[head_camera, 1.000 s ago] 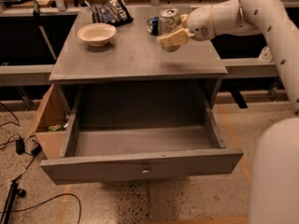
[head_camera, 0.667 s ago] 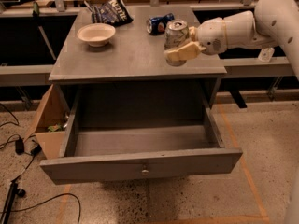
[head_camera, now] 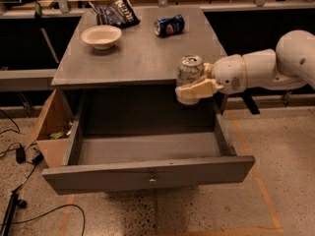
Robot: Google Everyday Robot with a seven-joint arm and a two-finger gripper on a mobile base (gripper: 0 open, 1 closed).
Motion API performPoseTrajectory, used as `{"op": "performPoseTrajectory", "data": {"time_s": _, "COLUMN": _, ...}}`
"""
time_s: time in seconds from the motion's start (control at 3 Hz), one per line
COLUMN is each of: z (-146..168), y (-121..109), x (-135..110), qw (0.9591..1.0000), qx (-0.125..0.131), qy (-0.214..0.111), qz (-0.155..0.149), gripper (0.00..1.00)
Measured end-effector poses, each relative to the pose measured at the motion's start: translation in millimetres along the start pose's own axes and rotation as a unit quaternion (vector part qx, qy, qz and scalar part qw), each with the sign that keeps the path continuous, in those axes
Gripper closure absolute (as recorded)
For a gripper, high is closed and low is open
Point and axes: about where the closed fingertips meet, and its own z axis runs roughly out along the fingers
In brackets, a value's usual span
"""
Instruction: Place 7up can into top drawer
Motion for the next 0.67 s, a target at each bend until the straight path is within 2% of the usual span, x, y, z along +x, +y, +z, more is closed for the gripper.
{"op": "performPoseTrajectory", "data": {"time_s": 0.33, "z": 8.5, "y": 7.1, "x": 13.0, "qw": 0.9999, "qx": -0.011, "qy": 0.006, "qz": 0.012, "gripper": 1.0}}
{"op": "performPoseTrajectory", "data": {"time_s": 0.67, "z": 17.5, "y": 5.4, "x": 28.3, "qw": 0.9992, "qx": 0.0, "qy": -0.029, "qz": 0.026, "gripper": 1.0}}
